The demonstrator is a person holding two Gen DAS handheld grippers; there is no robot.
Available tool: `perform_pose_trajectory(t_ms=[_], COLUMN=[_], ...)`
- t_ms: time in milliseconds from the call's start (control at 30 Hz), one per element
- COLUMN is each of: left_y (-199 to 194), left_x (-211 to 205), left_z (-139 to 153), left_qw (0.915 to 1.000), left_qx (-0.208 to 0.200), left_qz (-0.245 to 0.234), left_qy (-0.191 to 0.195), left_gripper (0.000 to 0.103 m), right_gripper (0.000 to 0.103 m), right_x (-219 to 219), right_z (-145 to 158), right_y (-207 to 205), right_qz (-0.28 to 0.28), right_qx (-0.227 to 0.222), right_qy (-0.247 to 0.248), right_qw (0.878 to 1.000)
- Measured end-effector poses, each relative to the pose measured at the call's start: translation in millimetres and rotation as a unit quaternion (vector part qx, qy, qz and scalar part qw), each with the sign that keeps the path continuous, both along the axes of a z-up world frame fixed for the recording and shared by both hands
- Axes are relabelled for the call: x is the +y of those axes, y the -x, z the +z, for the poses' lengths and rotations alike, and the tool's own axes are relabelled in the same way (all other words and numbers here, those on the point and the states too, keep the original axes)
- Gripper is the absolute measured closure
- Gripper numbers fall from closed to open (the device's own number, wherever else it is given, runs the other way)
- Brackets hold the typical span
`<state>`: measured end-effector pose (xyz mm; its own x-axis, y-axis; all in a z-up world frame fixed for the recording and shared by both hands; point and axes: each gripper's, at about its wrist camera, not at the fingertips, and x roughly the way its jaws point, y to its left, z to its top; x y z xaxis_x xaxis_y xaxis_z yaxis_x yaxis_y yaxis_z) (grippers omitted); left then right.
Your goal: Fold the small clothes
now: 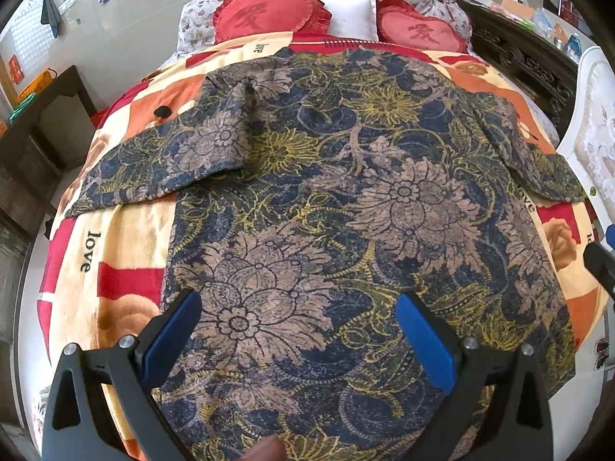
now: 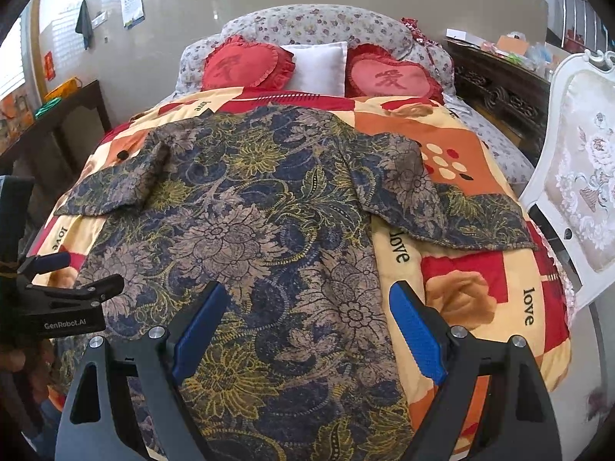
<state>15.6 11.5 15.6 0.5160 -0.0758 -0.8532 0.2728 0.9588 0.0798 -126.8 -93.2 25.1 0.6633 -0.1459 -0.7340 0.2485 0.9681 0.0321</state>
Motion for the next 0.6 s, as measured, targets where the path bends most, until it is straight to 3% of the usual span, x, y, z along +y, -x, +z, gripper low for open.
perform_pose_trajectory(t_ms=[133, 233, 467, 600], left_y=[2, 2, 1, -3], left_x=[-3, -7, 1, 11], left_z=[-1, -6, -9, -5], left_qw=[0.9989, 0.9979, 0.9993, 0.999], left_qx=[-0.016, -0.004, -0.008, -0.016], left_qz=[-0.037, -0.056, -0.031, -0.018], left_qy=[0.025, 0.034, 0.022, 0.037], left_gripper=[0.0, 0.0, 0.0, 0.0], right_gripper=[0.001, 0.001, 0.001, 0.001], right_x=[2, 4, 7, 9], right_z=[1, 1, 2, -1], right_y=[-2, -4, -5, -5], right_qz=[0.003, 0.003, 0.007, 0.006], right_qx=[0.0, 0.001, 0.001, 0.006], right_qy=[0.003, 0.007, 0.014, 0.015], right_qw=[1.0, 1.0, 1.0, 1.0])
